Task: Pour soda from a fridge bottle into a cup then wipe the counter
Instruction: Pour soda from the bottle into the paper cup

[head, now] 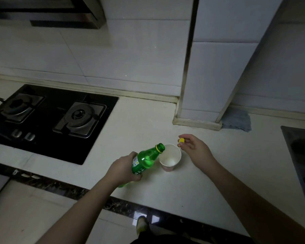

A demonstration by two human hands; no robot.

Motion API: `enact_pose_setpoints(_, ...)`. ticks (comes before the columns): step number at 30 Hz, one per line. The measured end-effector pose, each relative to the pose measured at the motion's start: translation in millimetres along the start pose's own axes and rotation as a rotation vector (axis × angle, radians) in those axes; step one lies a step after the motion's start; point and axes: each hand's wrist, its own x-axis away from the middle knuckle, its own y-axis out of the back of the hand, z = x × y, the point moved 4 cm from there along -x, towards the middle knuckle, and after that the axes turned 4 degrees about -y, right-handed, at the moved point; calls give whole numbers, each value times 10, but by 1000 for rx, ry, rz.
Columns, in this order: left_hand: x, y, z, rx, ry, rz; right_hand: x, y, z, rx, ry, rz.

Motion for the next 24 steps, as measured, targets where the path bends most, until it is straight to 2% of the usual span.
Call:
enact_pose_setpoints(7, 33, -72, -64, -176, 15, 51, 14, 16, -150, -81, -26, -39)
enact_pose_setpoints(24, 40, 49, -174, -408, 64, 128, -27, 27, -354, -27, 0, -13)
